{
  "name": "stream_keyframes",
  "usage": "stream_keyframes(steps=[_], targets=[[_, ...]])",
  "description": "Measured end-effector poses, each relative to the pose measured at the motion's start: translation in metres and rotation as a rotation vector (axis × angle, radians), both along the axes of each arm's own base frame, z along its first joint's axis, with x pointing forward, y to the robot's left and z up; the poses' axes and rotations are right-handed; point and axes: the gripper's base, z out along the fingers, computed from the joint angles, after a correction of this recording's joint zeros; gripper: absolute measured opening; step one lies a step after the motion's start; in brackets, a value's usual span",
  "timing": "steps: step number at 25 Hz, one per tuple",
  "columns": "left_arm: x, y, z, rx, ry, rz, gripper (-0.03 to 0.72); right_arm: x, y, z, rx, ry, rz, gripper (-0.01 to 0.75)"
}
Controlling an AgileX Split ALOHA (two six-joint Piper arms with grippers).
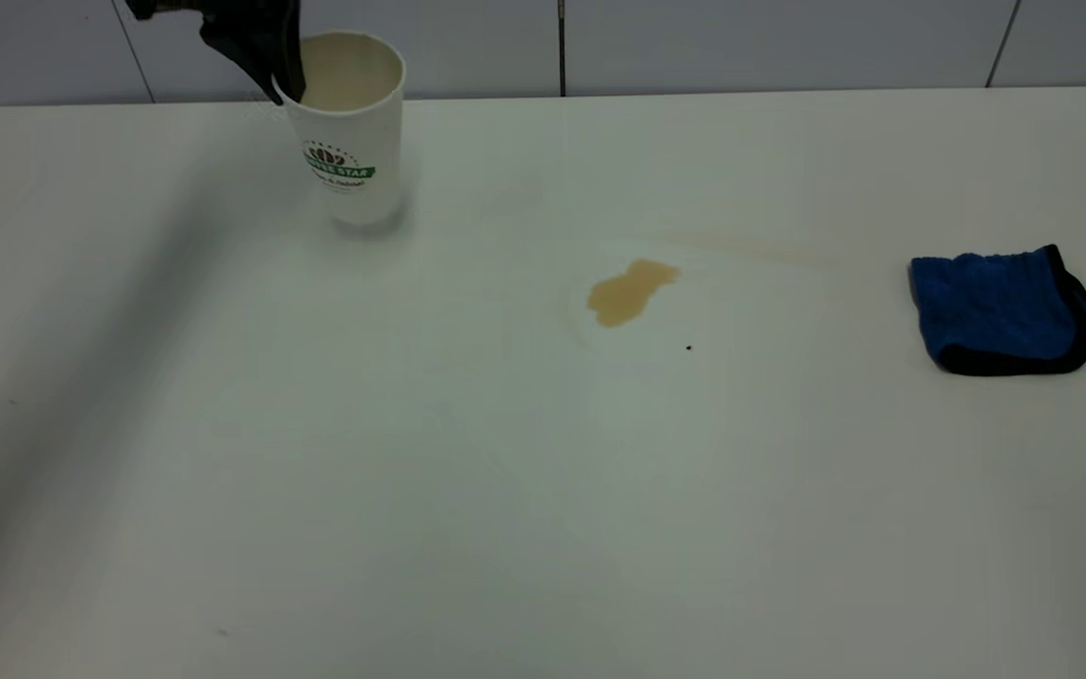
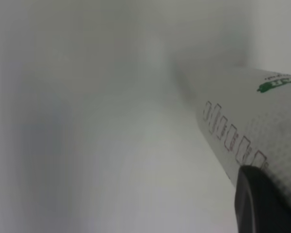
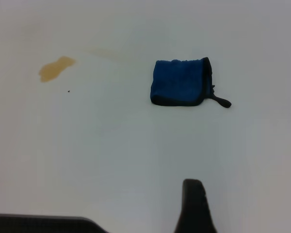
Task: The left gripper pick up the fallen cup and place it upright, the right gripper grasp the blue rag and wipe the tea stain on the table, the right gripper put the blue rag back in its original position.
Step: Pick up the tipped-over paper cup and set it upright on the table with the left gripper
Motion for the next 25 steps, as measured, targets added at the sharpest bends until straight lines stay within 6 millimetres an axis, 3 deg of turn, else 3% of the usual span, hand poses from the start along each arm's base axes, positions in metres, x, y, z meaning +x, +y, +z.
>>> stream_keyframes(steps=[7, 13, 16, 22, 25], targets=[[-0.001, -0.005, -0.029, -0.048, 0.057, -0.037, 0.063, 0.0, 0.0, 0.0, 0.0, 0.0, 0.0, 0.58], [-0.002, -0.008, -0.035, -0.079, 0.065, -0.09, 0.128, 0.0, 0.0, 0.0, 0.0, 0.0, 0.0, 0.58], [-0.003, -0.011, -0.035, -0.106, 0.064, -0.109, 0.222, 0.0, 0.0, 0.0, 0.0, 0.0, 0.0, 0.58], [-0.001, -0.006, -0.032, -0.107, 0.054, -0.123, 0.53, 0.0, 0.0, 0.0, 0.0, 0.0, 0.0, 0.58], [0.0, -0.003, -0.019, -0.074, 0.019, -0.131, 0.642, 0.0, 0.0, 0.0, 0.0, 0.0, 0.0, 0.58]])
